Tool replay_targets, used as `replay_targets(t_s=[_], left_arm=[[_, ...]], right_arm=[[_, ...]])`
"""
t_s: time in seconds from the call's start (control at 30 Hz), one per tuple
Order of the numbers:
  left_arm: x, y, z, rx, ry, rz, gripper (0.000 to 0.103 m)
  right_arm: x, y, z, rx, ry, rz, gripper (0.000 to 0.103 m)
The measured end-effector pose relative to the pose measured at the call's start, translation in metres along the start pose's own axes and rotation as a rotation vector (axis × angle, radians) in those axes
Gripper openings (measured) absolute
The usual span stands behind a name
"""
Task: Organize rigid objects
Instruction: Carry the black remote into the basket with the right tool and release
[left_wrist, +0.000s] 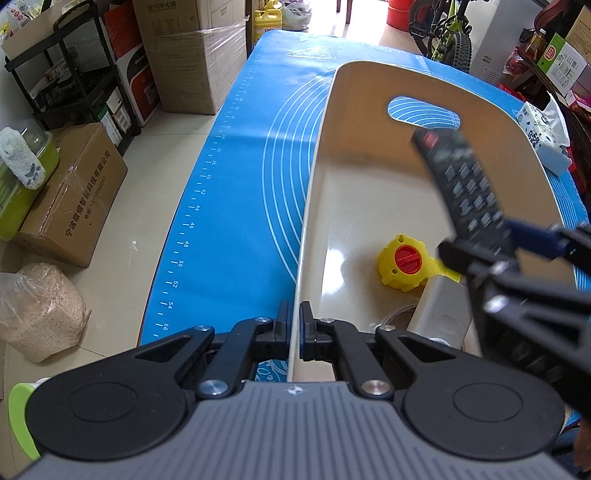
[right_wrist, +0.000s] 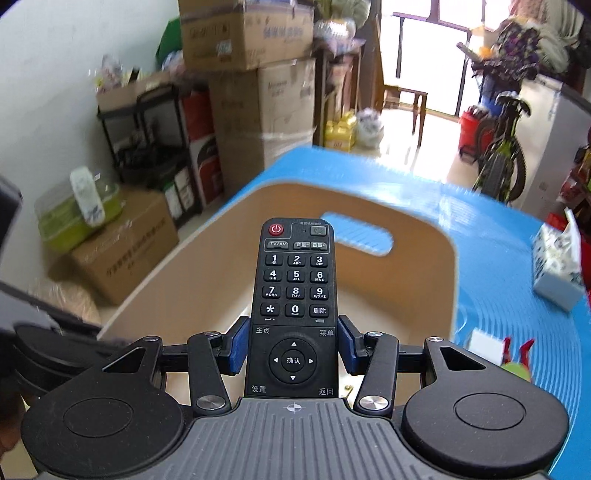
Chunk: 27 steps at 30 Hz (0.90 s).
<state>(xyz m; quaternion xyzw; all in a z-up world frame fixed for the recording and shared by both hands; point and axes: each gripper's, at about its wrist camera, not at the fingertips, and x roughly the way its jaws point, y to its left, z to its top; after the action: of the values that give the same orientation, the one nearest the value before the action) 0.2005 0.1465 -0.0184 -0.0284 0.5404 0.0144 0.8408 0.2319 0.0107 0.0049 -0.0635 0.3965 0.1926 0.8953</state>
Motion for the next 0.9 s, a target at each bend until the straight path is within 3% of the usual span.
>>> replay_targets(t_s=[0.47, 0.67, 0.73, 0.9], left_arm=[[-0.001, 0.001, 0.002, 0.003, 0.001, 0.005, 0.006], [-0.001, 0.0, 0.002, 0.004, 0.001, 0.006, 0.006], [-0.001, 0.001, 0.002, 0.003, 0.001, 0.005, 0.006], [-0.002, 0.001, 0.003, 0.003, 0.001, 0.005, 0.006]], right_arm=[[0.042, 0.019, -0.018, -0.063, 0.234, 0.004, 0.054], [0.039, 0.012, -0.02, -0.022, 0.213, 0.027, 0.064], [0.035, 0.006, -0.02, 0.005, 0.195, 0.035, 0.073], [0.02, -0.017, -0.012, 0.089, 0.139, 0.091, 0.075]])
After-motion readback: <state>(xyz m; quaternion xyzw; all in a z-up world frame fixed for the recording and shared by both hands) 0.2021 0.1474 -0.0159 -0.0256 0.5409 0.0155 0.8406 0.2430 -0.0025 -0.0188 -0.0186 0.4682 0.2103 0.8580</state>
